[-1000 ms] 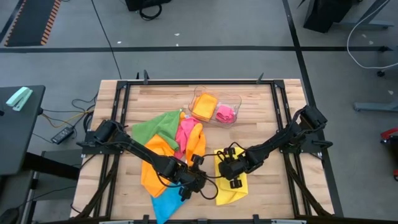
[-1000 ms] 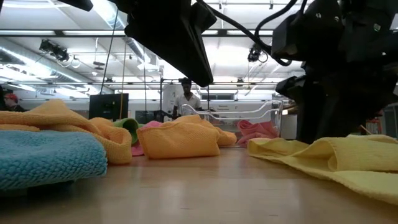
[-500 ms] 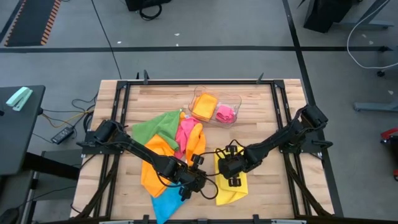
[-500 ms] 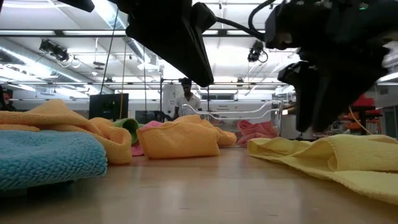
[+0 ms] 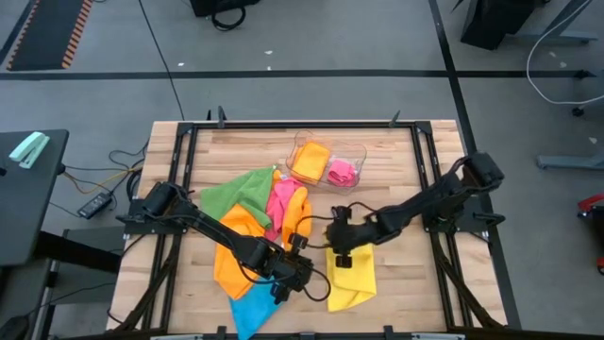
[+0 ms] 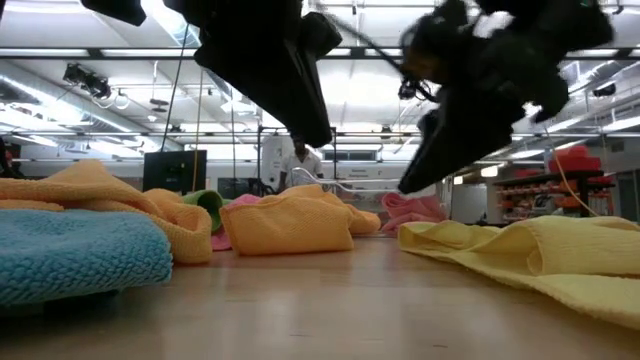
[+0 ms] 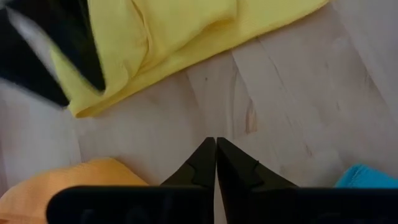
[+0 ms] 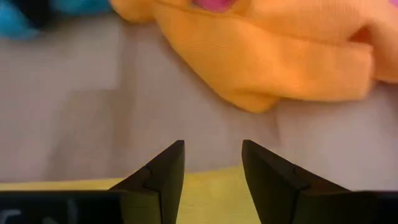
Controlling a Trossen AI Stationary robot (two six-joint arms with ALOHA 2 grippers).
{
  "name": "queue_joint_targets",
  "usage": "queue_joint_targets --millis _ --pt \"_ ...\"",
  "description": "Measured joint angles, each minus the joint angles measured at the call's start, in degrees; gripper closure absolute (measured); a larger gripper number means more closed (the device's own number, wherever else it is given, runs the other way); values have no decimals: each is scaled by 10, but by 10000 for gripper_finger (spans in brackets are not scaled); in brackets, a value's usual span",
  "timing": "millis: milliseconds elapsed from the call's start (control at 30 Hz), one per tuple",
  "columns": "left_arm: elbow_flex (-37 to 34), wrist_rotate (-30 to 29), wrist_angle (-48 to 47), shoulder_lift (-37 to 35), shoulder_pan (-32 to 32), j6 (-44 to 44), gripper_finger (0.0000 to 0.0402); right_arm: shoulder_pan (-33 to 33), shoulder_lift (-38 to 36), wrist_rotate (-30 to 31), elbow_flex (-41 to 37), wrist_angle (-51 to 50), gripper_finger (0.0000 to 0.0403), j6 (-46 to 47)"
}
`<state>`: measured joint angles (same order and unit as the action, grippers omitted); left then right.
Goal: Fold microfiber towels
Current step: Fold the yellow microfiber cloth
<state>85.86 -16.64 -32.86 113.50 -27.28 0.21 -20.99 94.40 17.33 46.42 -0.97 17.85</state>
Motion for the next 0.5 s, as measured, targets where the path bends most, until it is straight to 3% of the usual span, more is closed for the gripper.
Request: queue_joint_targets --millis 133,267,500 --pt "0 0 1 0 -2 5 387 -2 -39 2 -120 182 246 3" --pt "0 0 0 0 -2 8 388 -2 -34 25 -194 335 254 -15" --pt "0 0 3 0 -1 20 373 9 30 38 -203 366 255 -28"
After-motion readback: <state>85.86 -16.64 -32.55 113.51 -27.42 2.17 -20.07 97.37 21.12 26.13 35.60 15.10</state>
